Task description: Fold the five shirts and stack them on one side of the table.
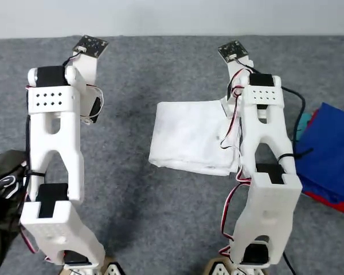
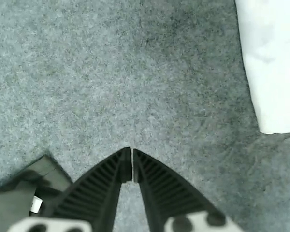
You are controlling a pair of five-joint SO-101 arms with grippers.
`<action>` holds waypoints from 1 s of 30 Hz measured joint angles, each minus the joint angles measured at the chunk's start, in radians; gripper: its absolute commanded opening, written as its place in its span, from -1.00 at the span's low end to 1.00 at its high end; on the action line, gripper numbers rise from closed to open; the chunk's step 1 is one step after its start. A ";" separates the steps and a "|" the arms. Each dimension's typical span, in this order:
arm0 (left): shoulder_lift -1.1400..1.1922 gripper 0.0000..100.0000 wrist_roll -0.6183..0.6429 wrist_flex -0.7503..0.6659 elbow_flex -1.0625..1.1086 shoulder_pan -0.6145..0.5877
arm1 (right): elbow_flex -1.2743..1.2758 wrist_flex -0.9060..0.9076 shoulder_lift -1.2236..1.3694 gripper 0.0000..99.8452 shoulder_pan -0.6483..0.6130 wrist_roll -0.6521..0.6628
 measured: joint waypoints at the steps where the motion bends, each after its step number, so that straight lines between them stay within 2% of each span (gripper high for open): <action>1: 0.000 -0.97 0.000 0.000 0.000 0.000 | -0.005 0.012 0.000 -0.62 0.000 0.000; 4: 0.000 -0.97 0.000 0.000 0.000 0.000 | -0.051 0.078 0.000 -0.52 0.000 -0.038; 14: 0.000 -0.97 0.000 0.000 -0.044 -0.054 | -0.155 0.396 -0.020 -0.51 -0.041 -0.235; 25: -0.126 -0.97 0.000 0.002 0.014 -0.057 | -0.157 0.348 0.250 -0.52 -0.103 -0.387; 27: -0.140 -0.97 0.000 0.002 0.020 -0.057 | -0.173 0.338 0.275 -0.57 -0.101 -0.388; 30: -0.158 -0.97 0.000 0.002 0.041 -0.057 | -0.183 0.336 0.290 -0.83 -0.104 -0.387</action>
